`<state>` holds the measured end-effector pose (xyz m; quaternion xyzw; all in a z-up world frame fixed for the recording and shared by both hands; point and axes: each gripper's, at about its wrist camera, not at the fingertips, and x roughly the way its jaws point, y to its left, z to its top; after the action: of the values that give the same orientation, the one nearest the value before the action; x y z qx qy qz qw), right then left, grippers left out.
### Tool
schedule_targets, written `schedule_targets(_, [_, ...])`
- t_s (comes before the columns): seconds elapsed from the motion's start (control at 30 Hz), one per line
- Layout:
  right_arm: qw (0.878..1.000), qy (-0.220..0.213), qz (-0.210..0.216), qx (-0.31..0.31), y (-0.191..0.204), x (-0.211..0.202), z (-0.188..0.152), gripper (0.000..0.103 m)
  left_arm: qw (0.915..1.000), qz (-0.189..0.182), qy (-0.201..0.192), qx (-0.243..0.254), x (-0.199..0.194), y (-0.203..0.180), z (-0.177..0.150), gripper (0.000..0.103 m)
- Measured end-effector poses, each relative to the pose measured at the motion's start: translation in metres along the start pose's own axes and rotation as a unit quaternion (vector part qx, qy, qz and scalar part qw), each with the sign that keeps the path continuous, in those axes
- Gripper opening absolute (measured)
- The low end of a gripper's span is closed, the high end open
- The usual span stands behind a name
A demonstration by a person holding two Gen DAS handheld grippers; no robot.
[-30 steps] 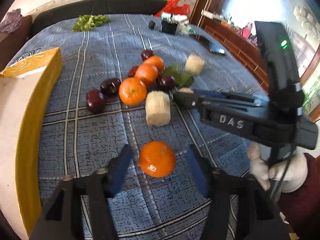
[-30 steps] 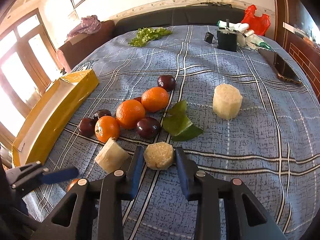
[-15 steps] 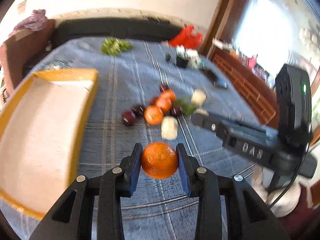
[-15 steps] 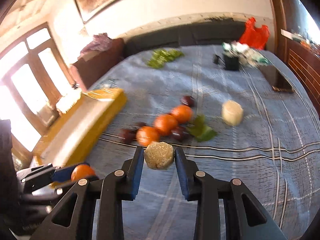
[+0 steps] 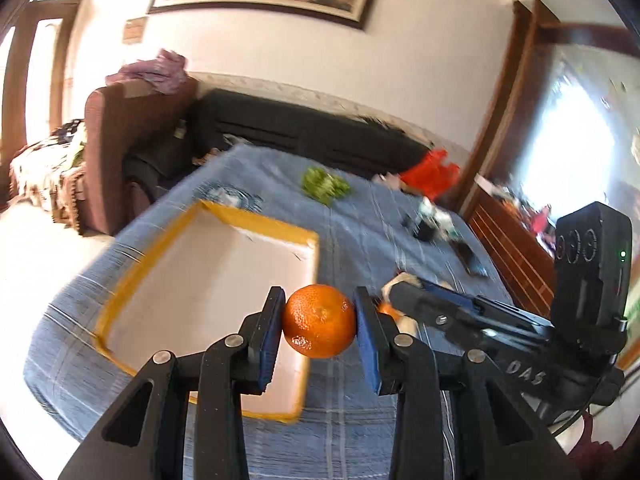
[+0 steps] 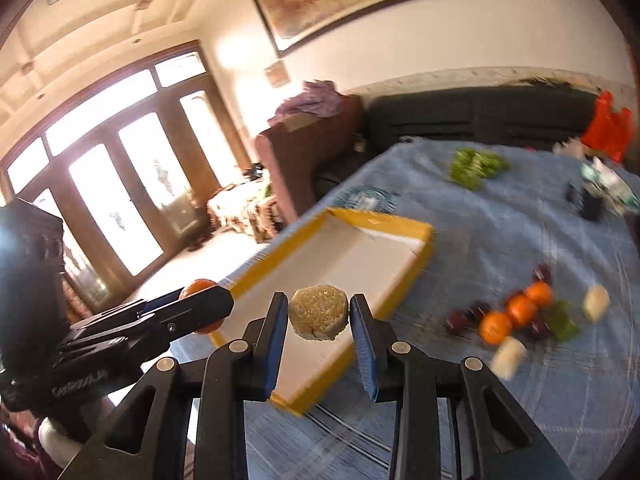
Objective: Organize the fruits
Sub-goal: 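Carry both held items over the yellow tray and open both tools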
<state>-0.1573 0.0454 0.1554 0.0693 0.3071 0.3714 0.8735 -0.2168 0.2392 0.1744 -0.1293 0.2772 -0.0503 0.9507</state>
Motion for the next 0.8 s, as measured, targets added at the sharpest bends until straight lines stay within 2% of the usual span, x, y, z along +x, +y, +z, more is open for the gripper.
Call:
schedule_targets(0.1, [0.999, -0.019, 0.019, -0.020, 0.021, 0.001, 0.028, 0.035, 0.9993, 0.031, -0.022, 0.005, -0.020, 0.014, 0.026, 0.034])
schedule_targets(0.23, [0.997, -0.045, 0.047, -0.044, 0.046, 0.008, 0.080, 0.035, 0.9953, 0.080, -0.041, 0.036, -0.041, 0.030, 0.067, 0.034])
schedule_targets(0.33, [0.996, -0.054, 0.050, -0.056, 0.061, 0.020, 0.105, 0.035, 0.9906, 0.118, -0.045, 0.052, -0.039, 0.047, 0.089, 0.034])
schedule_targets(0.4, [0.996, -0.048, 0.046, -0.058, 0.065, 0.030, 0.109, 0.036, 0.9902, 0.125, -0.042, 0.045, -0.031, 0.060, 0.094, 0.034])
schedule_targets(0.5, [0.998, -0.010, 0.039, -0.056, 0.066, 0.057, 0.094, 0.036, 0.9937, 0.110, -0.019, 0.012, -0.006, 0.083, 0.089, 0.034])
schedule_targets(0.63, [0.997, 0.048, 0.014, -0.051, 0.047, 0.093, 0.054, 0.036, 0.9961, 0.079, 0.031, -0.025, 0.041, 0.102, 0.059, 0.034])
schedule_targets(0.8, [0.989, 0.127, -0.020, -0.069, 0.028, 0.134, 0.007, 0.036, 0.9920, 0.074, 0.096, -0.036, 0.102, 0.112, 0.016, 0.034])
